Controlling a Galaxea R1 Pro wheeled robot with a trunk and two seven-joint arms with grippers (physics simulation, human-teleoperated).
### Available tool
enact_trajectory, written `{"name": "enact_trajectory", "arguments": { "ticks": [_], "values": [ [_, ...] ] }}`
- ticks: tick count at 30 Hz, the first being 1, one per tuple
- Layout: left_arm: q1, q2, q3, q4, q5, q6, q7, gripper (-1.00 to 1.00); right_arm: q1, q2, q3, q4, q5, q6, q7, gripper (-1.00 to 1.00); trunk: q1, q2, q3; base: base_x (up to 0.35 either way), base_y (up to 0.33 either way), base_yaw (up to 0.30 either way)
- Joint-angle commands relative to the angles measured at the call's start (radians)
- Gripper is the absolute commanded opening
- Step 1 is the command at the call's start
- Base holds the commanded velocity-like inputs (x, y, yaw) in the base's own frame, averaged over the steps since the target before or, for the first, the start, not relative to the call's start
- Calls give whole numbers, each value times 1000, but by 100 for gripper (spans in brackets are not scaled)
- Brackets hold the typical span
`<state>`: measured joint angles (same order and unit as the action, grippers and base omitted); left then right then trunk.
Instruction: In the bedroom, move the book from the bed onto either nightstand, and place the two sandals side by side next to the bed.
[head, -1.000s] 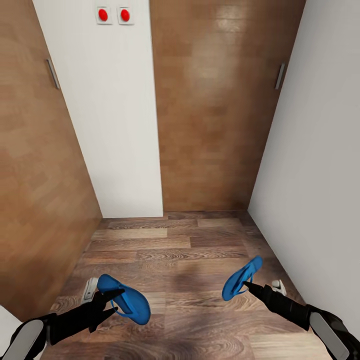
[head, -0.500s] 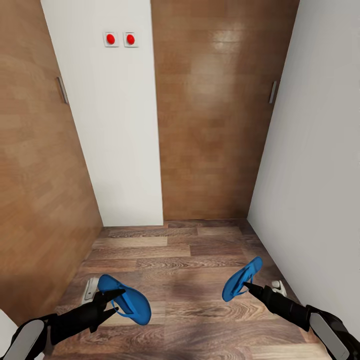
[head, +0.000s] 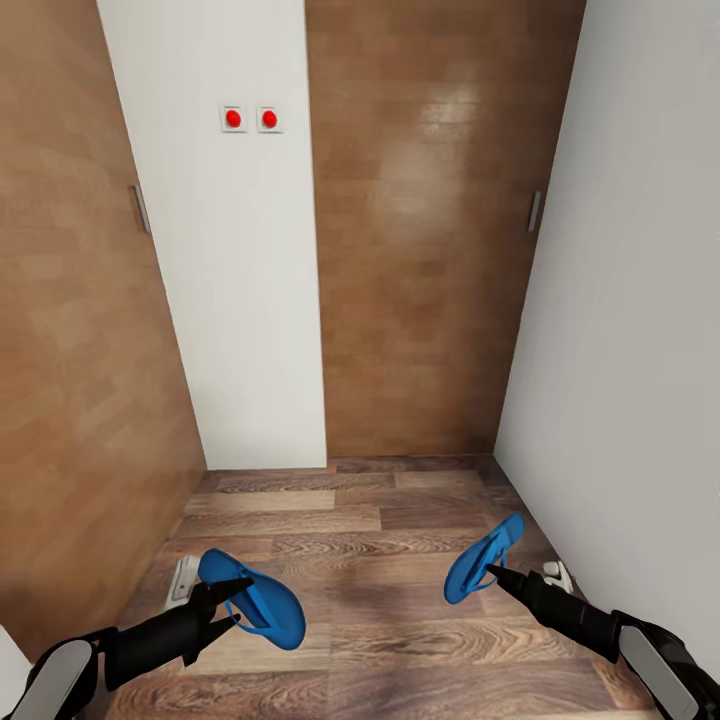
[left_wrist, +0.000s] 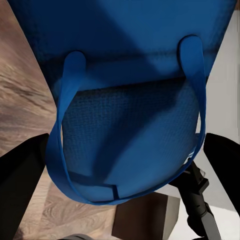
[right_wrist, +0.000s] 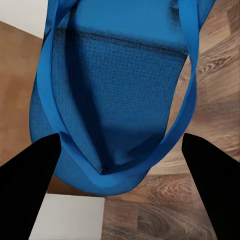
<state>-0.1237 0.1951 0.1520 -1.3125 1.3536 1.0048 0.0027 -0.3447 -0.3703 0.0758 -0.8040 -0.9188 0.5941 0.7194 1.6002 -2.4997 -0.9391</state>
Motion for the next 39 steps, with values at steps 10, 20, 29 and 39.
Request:
{"name": "enact_trajectory", "arguments": {
  "ticks": [10, 20, 29, 39],
  "values": [
    [-1, 0, 0, 1, -1, 5, 0, -100, -1, -1, 2, 0, -8, 6, -2, -100, -4, 7, 2, 0, 0, 0],
    [-1, 0, 1, 1, -1, 5, 0, -100, -1, -1, 2, 0, -8, 6, -2, -100, -31, 56, 24, 0, 0, 0],
    [-1, 0, 1, 1, -1, 5, 0, -100, -1, -1, 3, 0, -8, 6, -2, -100, -46, 84, 37, 0, 0, 0],
    [56, 56, 36, -55, -15, 13, -30, -100, -9, -8, -2, -34, -5, 6, 5, -100, -46, 84, 37, 0, 0, 0]
  ]
}}
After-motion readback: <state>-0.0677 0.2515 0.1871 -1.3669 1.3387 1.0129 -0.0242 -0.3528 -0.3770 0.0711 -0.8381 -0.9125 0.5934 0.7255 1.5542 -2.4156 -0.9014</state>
